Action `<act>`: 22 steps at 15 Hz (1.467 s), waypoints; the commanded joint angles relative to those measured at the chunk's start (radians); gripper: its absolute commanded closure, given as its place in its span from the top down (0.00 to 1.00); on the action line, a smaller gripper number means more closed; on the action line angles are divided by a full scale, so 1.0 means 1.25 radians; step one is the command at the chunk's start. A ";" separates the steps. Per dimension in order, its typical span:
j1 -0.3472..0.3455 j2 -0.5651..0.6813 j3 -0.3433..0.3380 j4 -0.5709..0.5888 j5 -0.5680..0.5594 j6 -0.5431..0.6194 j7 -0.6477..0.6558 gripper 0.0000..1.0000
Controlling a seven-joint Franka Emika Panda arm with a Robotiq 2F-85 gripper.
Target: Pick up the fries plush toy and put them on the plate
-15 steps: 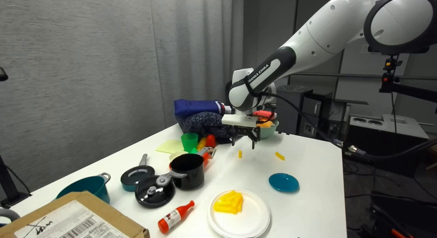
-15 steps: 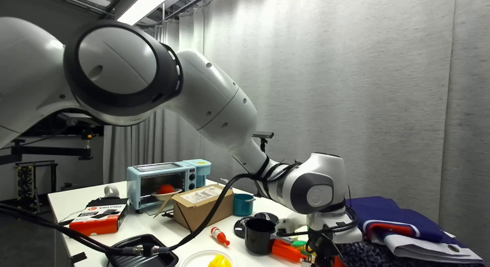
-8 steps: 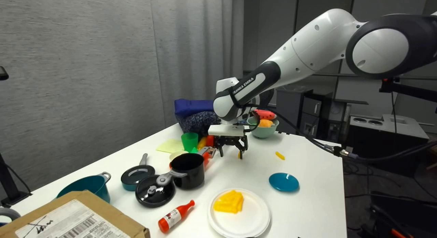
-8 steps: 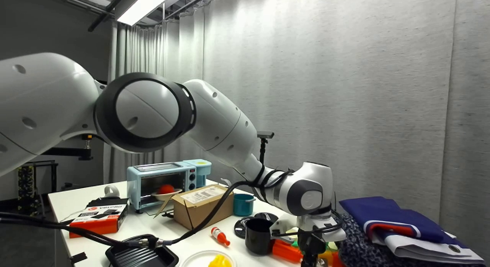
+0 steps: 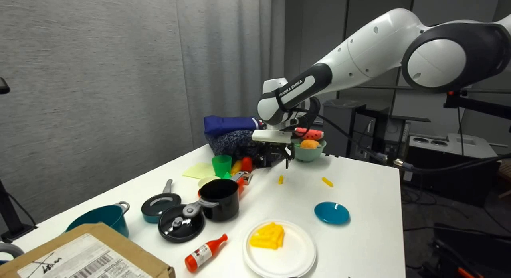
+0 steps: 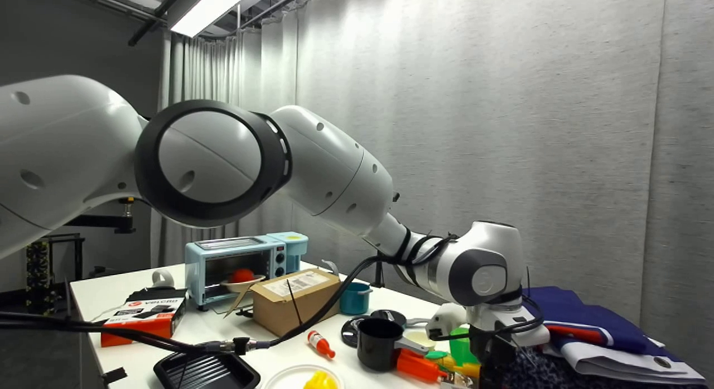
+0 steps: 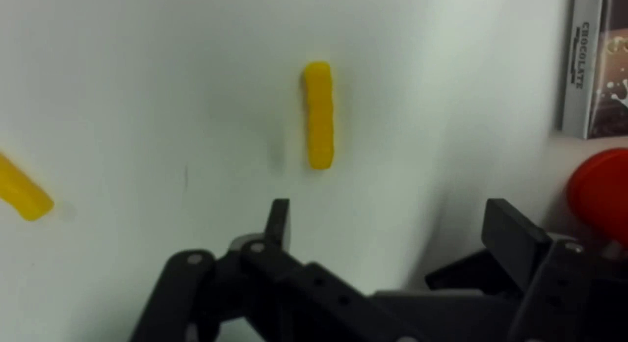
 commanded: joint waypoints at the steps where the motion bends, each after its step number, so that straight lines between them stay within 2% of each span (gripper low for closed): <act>1: -0.017 -0.023 -0.007 -0.028 0.050 0.021 0.016 1.00; 5: -0.013 -0.027 -0.013 -0.063 0.083 0.045 0.067 1.00; 12: -0.011 -0.014 0.019 -0.052 0.104 0.013 0.042 1.00; 20: -0.001 -0.010 0.014 -0.071 0.092 -0.007 0.039 1.00; 21: 0.001 -0.009 0.013 -0.076 0.091 -0.002 0.039 0.97; 22: 0.002 -0.010 0.012 -0.081 0.091 0.003 0.038 0.72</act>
